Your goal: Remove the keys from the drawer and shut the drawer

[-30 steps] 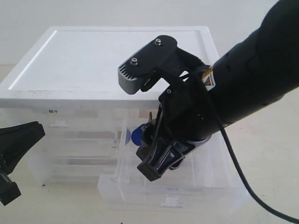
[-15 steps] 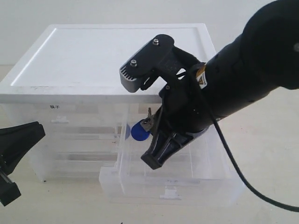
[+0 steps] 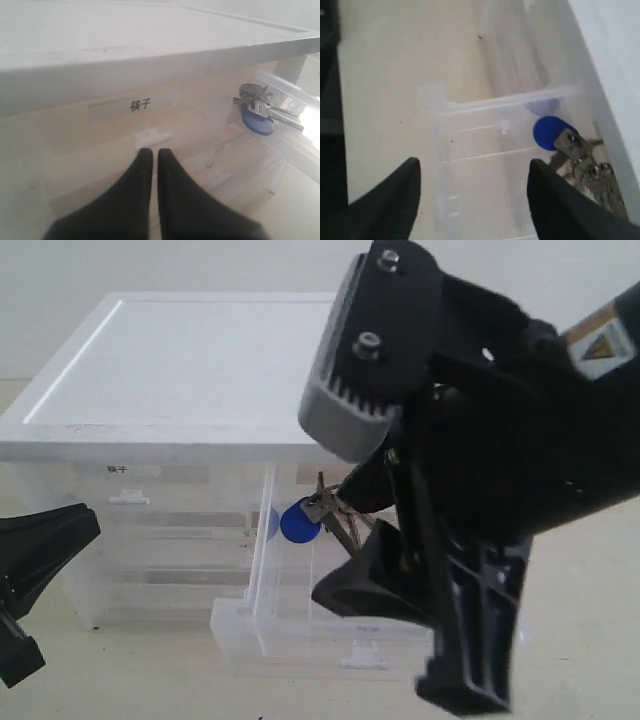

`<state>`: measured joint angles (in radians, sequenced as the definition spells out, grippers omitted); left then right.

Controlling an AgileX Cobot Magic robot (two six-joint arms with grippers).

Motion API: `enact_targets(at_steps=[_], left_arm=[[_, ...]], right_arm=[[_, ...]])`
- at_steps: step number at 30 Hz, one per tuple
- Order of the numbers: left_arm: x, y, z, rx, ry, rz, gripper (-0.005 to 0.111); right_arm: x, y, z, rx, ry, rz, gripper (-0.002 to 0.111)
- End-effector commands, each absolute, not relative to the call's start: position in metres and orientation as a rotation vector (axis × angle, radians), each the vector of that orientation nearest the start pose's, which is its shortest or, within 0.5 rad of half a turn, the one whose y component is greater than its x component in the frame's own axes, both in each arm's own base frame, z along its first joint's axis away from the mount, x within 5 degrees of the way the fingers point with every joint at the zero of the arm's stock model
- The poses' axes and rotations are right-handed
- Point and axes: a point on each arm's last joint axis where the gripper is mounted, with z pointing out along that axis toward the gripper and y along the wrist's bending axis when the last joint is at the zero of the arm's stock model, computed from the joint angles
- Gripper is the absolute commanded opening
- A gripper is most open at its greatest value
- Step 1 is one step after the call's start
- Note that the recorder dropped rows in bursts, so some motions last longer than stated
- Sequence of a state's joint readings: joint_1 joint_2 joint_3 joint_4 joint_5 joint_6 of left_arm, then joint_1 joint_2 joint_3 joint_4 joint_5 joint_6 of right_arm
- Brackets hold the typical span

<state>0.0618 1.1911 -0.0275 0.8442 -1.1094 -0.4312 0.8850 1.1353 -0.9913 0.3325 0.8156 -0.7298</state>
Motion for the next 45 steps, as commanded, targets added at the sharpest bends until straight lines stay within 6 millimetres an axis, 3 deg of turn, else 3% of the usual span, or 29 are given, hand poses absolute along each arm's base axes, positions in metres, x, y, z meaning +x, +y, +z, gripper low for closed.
enact_targets(at_steps=[1,4,6,13,18,19,22,34,40,43,45], left_arm=[[0.139,-0.053,0.179,0.51,1.625,-0.575,0.004],[0.139,-0.053,0.179,0.523,1.622,-0.568,0.004],[0.139,-0.053,0.179,0.523,1.622,-0.568,0.004],[0.139,-0.053,0.18,0.523,1.618,-0.57,0.004],[0.139,-0.053,0.18,0.523,1.618,-0.57,0.004],[0.139,-0.053,0.18,0.523,1.618,-0.57,0.004],[0.139,-0.053,0.18,0.523,1.614,-0.572,0.004],[0.139,-0.053,0.18,0.515,1.615,-0.565,0.004],[0.139,-0.053,0.18,0.514,1.617,-0.565,0.004],[0.139,-0.053,0.18,0.514,1.617,-0.565,0.004],[0.139,-0.053,0.18,0.514,1.617,-0.565,0.004]], right_arm=[[0.099,0.181,0.345,-1.853,1.614,0.432,0.057],[0.103,0.189,0.313,-1.946,1.634,0.369,0.057],[0.107,0.193,0.302,-1.959,1.642,0.347,0.057],[0.117,0.198,0.295,-1.912,1.675,0.282,0.054],[0.122,0.205,0.281,-1.943,1.74,0.275,0.034],[0.122,0.206,0.281,-1.943,1.74,0.278,0.019],[0.121,0.204,0.284,-1.966,1.702,0.268,0.0],[0.1,0.195,0.296,-2.085,1.582,0.416,0.0],[0.101,0.197,0.297,-2.072,1.567,0.418,0.0],[0.102,0.197,0.298,-2.033,1.601,0.43,0.011],[0.103,0.198,0.298,-2.022,1.601,0.429,0.027]])
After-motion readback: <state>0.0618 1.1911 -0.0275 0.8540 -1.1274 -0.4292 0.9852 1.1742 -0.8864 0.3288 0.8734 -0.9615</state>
